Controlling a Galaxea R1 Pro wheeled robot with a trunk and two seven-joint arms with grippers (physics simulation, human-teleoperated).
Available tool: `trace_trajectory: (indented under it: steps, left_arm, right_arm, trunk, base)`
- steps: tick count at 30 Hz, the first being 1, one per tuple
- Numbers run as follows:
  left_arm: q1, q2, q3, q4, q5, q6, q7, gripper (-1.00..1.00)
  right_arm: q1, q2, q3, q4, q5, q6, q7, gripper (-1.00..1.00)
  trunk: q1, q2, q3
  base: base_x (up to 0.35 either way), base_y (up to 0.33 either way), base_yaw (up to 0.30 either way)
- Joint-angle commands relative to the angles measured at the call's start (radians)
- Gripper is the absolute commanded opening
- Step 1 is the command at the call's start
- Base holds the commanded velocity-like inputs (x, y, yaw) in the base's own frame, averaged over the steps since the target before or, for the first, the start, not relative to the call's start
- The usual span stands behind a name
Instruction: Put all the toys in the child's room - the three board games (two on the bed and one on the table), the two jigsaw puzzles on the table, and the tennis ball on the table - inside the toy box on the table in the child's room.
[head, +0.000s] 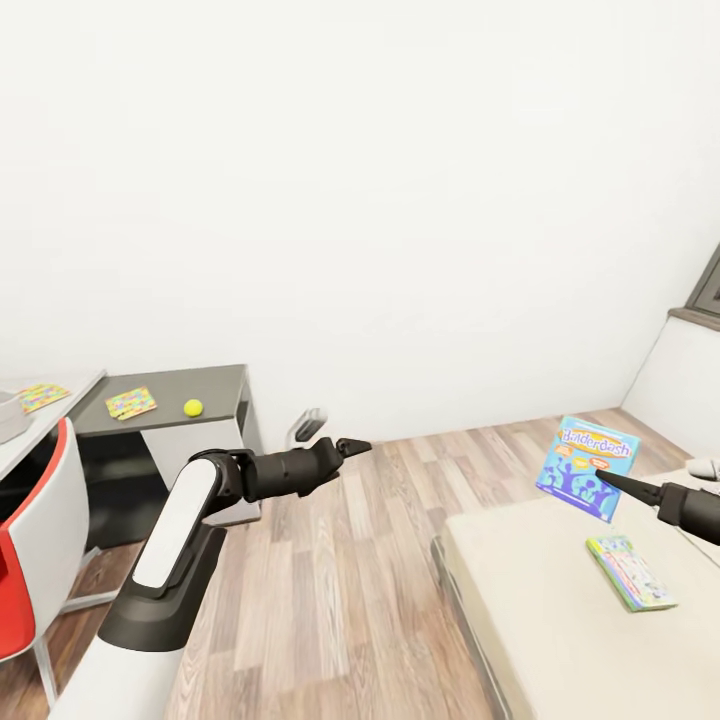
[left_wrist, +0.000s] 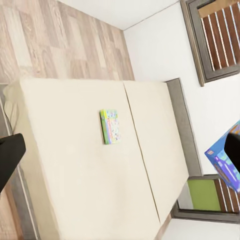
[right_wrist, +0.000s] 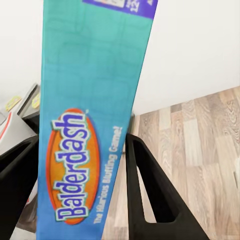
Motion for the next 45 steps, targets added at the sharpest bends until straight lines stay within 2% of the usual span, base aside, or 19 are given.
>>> trace_trajectory:
  steps: [1,10,15,22,45]
  left_arm:
    - [-0.001,0.000,0.000,-0.001,0.009,0.001,0.010,1.00]
    - [-0.001,-0.001,0.000,-0.001,0.009,0.001,0.009,1.00]
    - [-0.001,-0.001,0.000,-0.001,0.009,0.001,0.005,1.00]
    - [-0.001,-0.002,0.000,-0.001,0.009,0.001,0.005,1.00]
    - [-0.001,-0.002,-0.002,0.000,0.008,0.001,0.006,1.00]
  right_arm:
    - [-0.001,0.001,-0.001,0.000,0.001,0.004,0.007,-1.00]
    - [-0.002,-0.004,-0.003,0.000,0.001,0.004,0.015,-1.00]
    - [-0.003,-0.009,-0.003,0.000,0.002,0.004,0.058,-1.00]
    - [-0.003,-0.010,-0.005,0.000,0.003,0.004,0.079,-1.00]
    - [-0.003,-0.011,-0.007,0.000,0.003,0.004,0.085,-1.00]
  trunk:
    - [0.001,-0.002,-0.002]
    - [0.001,-0.002,-0.002]
    - [0.001,-0.002,-0.002]
    - [0.001,-0.002,0.000]
    - [0.001,-0.002,0.009]
  base:
    - [0.332,0.000,0.000]
    - [0.335,0.000,0.000]
    - [0.337,0.000,0.020]
    - [0.299,0.000,0.188]
    - [0.034,0.000,0.274]
